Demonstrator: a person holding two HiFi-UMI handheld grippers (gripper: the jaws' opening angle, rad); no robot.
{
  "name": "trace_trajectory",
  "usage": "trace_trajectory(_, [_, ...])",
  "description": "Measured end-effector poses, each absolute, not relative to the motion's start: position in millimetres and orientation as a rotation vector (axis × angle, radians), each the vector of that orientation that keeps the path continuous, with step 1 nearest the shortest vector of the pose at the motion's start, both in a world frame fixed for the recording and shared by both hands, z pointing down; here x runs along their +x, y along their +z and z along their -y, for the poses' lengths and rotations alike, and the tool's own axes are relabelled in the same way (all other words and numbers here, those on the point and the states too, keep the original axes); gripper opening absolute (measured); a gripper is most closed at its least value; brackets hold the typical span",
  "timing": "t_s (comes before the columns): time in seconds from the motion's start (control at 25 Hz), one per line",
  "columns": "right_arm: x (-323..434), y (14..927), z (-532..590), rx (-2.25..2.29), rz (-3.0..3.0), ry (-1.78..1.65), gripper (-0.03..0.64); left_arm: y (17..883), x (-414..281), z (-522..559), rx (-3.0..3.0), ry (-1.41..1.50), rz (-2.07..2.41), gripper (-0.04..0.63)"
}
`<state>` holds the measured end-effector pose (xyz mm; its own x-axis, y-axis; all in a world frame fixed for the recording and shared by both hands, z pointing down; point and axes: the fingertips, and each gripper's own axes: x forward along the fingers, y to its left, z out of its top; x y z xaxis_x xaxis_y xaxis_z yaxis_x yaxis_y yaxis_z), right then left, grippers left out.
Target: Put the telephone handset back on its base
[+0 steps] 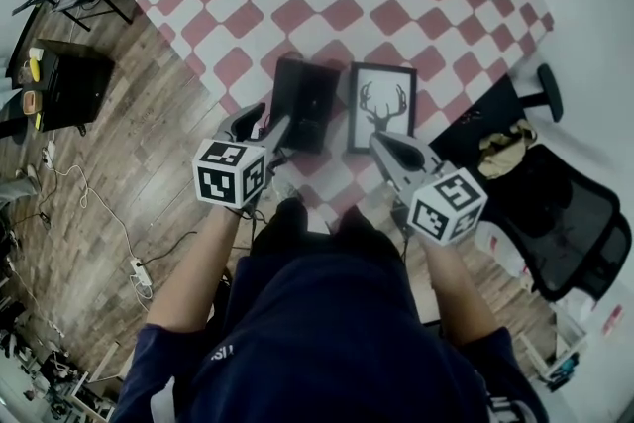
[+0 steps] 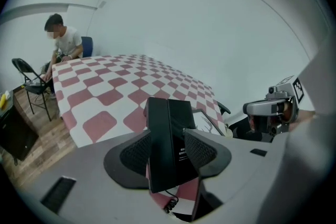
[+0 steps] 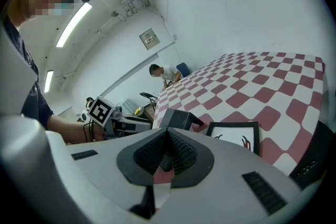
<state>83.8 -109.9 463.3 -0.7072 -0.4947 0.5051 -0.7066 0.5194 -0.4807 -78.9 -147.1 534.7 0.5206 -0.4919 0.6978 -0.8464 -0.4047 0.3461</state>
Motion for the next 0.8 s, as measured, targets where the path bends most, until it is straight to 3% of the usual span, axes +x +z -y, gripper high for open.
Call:
trace_trajectory(0.2, [77.0,449.9,108.0,1.019,2.48,0.95,0.017,500.3,-74.0,140.7,2.183,0.668,1.065,0.222])
trace_trajectory(0.48, [71.6,430.0,101.4,1.059,2.509,0.899,0.017,454.0,-66.9,131.6,2.348,0.663,1.055,0.133])
trace_trajectory(0.8, [62.9,411.6,88.5,1.085,2.537,0.839,0.017,418.0,-71.2,115.6,2.488,0.634,1.07,0.076])
